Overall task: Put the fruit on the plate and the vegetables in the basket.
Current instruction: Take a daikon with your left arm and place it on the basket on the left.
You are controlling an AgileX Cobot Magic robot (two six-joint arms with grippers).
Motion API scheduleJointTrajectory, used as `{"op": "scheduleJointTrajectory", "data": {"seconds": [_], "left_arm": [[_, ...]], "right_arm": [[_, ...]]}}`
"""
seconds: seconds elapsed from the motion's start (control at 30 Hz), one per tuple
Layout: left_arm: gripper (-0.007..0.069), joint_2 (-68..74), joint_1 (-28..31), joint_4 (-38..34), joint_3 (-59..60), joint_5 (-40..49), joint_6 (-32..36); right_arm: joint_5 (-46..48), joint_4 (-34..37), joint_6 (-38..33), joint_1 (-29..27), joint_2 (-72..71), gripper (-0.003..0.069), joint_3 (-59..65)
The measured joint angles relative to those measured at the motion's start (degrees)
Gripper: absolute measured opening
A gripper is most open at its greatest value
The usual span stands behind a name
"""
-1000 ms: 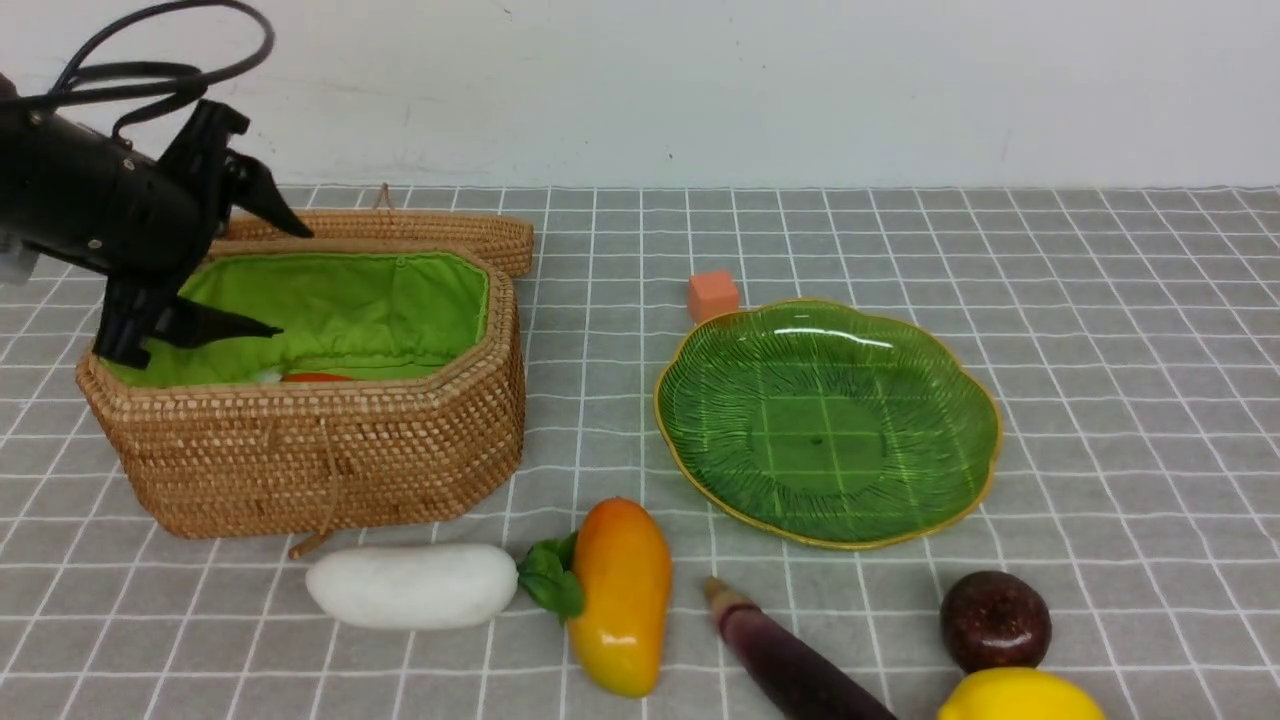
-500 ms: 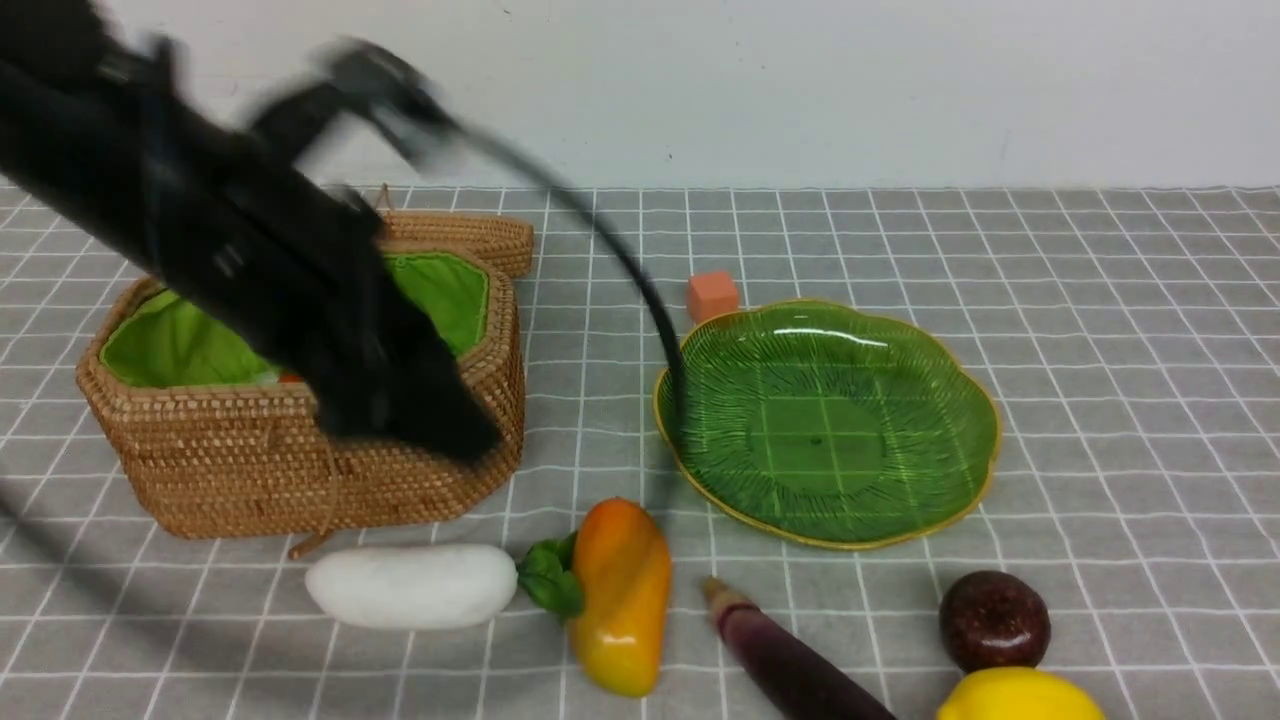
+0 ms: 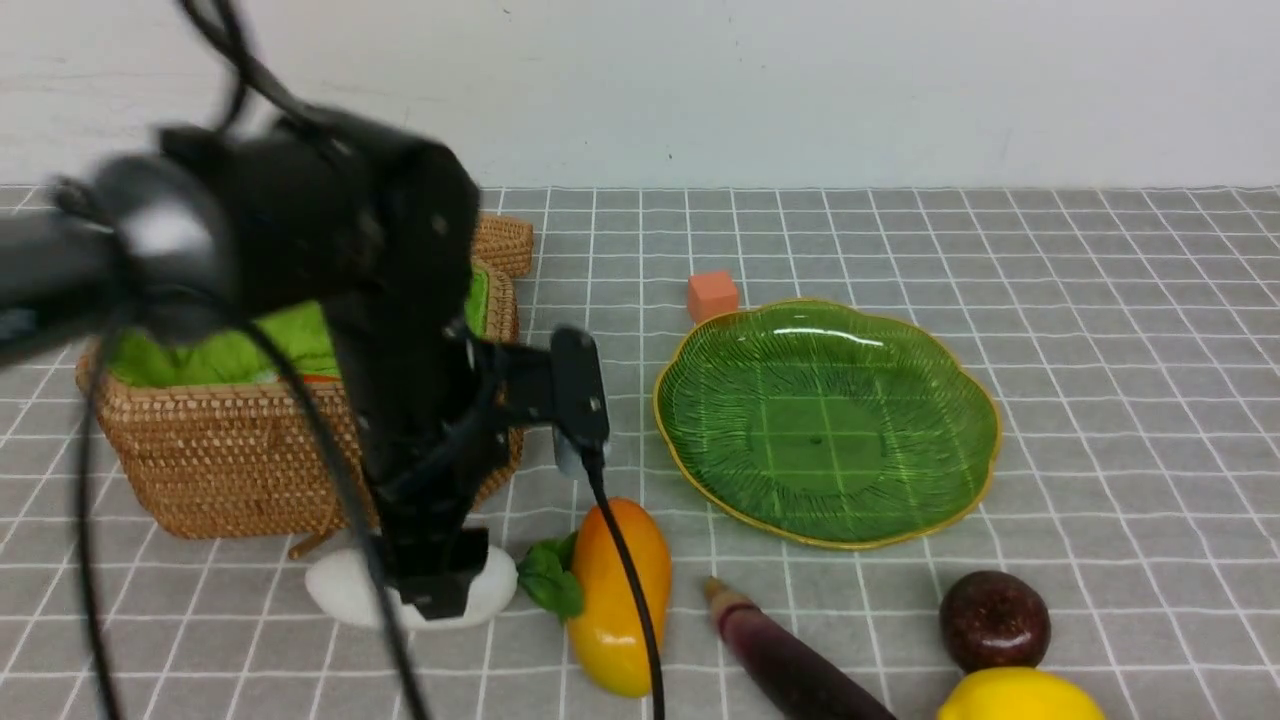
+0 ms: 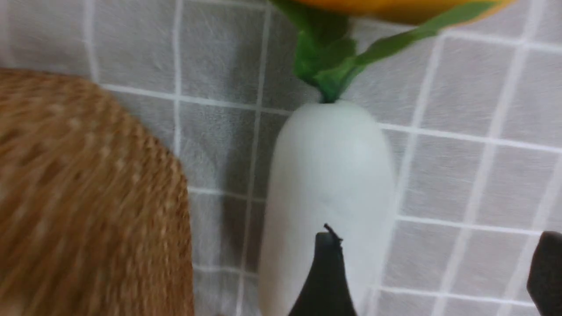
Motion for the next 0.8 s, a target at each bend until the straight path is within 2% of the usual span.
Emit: {"op": "scheduleJointTrajectory", "data": {"seconds": [0.1, 0.37, 0.47, 0.8], "left_arm": [[0.056, 4.16, 0.0, 2.4, 0.0, -4.04, -0.87], [0.0551, 7.82, 0.0, 2.97, 0.0, -5.56, -1.8], [0.0501, 7.88, 0.0, 1.82, -0.11, -4.08, -4.48], [0.0497, 2.08, 0.0, 1.53, -0.11, 1.74, -8.22]], "right_arm": [[0.0, 0.0, 0.0, 0.0, 0.0, 0.024, 0.0], [0.0, 0.0, 0.0, 0.0, 0.0, 0.024, 0.0], [0.0, 0.0, 0.0, 0.0, 0.0, 0.024, 0.0], [0.0, 0.0, 0.0, 0.0, 0.0, 0.024, 0.01]]}}
